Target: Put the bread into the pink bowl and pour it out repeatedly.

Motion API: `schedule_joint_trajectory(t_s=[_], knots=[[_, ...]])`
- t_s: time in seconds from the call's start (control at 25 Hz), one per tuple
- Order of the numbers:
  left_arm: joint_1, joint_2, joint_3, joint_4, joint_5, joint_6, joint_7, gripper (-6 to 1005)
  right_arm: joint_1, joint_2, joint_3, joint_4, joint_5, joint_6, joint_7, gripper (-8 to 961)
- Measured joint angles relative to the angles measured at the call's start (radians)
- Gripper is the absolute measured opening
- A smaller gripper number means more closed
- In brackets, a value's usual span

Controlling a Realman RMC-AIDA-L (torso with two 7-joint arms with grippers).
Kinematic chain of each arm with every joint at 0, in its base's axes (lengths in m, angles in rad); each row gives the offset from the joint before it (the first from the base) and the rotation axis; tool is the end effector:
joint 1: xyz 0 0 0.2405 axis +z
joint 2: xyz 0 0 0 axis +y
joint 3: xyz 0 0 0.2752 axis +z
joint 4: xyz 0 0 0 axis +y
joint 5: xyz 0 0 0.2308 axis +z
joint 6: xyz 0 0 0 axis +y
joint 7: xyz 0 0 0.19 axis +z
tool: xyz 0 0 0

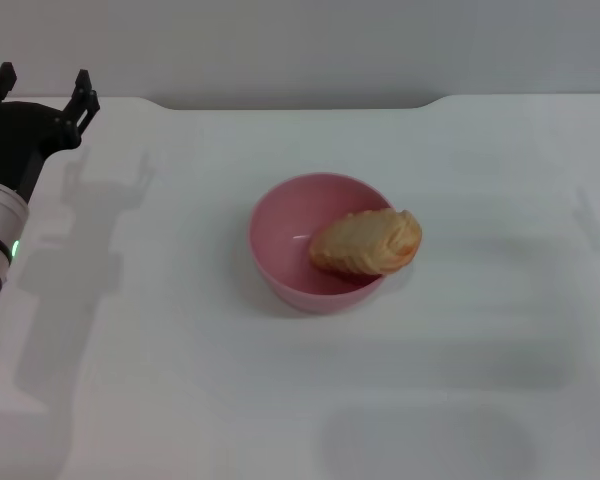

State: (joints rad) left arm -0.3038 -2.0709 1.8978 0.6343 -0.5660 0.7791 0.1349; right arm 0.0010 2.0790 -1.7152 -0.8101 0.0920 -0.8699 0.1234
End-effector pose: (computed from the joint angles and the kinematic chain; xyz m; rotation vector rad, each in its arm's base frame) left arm -0.3131 0.4276 -0.0280 -1.5705 -0.5076 -0.5945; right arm 0.3429 0.3542 0.0058 -1.5547 0.4581 0.6482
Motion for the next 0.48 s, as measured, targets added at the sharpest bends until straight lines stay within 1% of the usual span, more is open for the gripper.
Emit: schedule_joint_trajectory(t_s=[0.48], knots=[[-0.006,0.002,0.024,-0.01,0.0,-0.005,-0.041,866,0.004,0.0,-0.01,0.001,0.002,-0.002,-0.001,817]])
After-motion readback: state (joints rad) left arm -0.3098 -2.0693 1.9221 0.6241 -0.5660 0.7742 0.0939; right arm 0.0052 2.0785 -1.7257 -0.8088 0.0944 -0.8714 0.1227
